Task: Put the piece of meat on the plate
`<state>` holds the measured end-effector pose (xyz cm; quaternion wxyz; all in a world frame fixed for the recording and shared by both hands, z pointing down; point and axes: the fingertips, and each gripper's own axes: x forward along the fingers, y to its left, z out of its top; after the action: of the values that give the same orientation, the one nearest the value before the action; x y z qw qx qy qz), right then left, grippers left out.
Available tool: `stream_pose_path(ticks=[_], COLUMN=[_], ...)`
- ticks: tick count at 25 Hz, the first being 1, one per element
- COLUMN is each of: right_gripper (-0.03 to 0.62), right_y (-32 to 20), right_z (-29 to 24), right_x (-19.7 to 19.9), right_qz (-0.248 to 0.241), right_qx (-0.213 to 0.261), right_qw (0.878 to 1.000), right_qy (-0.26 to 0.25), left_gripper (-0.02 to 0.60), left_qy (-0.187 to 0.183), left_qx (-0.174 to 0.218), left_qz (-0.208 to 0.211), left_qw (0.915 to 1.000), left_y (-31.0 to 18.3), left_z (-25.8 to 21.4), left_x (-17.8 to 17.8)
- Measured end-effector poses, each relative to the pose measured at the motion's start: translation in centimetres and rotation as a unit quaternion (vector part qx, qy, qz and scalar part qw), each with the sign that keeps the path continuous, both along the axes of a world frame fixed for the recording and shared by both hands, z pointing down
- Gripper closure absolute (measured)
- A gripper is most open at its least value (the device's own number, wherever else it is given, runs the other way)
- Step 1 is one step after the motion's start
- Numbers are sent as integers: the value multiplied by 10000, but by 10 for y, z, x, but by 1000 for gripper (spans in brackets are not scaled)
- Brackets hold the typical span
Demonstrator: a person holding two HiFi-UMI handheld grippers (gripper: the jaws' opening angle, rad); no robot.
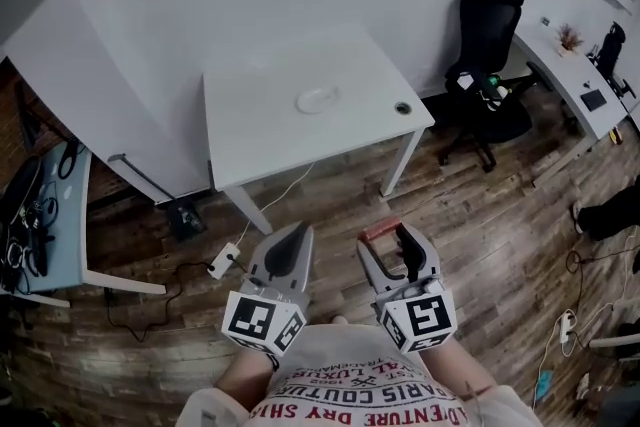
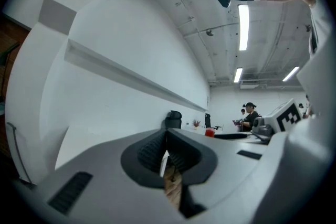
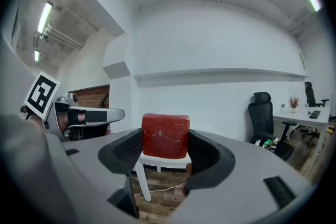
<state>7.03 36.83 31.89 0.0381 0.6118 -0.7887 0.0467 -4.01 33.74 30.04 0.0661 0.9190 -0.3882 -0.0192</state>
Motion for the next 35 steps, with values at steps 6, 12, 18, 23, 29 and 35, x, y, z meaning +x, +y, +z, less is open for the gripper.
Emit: stream_pose_path(ticks=[6,12,18,23,29,35], right_gripper=[319,319,319,319,319,319], right_y=[-34,-79,-150,-230,-327,-395], right_z=[17,30,31,21,25,43], right_x=[18,33,47,58,55,50], right_qz=[-153,-65,250,472,635,554], right_qx=[-151,-312,-430,-435,-541,-887], right_qw=[9997,9993,9985,9978,9964,9945], right_qy=[-144,-206,-216,-173,-152,-51], left_gripper=[575,575,575,575,575,575], left_qy=[-198,-378,-314,-270,-195,-273], left_qx=[-133,-127,-107,-26,-63,-250], left_qz=[-280,-98,205,392,507,469], left_qw=[9993,9992,9992,9989,9985,9982], left_y=[-35,-81,-163,-249,-352,-421], left_z=[14,28,24,13,18,39], left_x=[7,24,41,48,43,38])
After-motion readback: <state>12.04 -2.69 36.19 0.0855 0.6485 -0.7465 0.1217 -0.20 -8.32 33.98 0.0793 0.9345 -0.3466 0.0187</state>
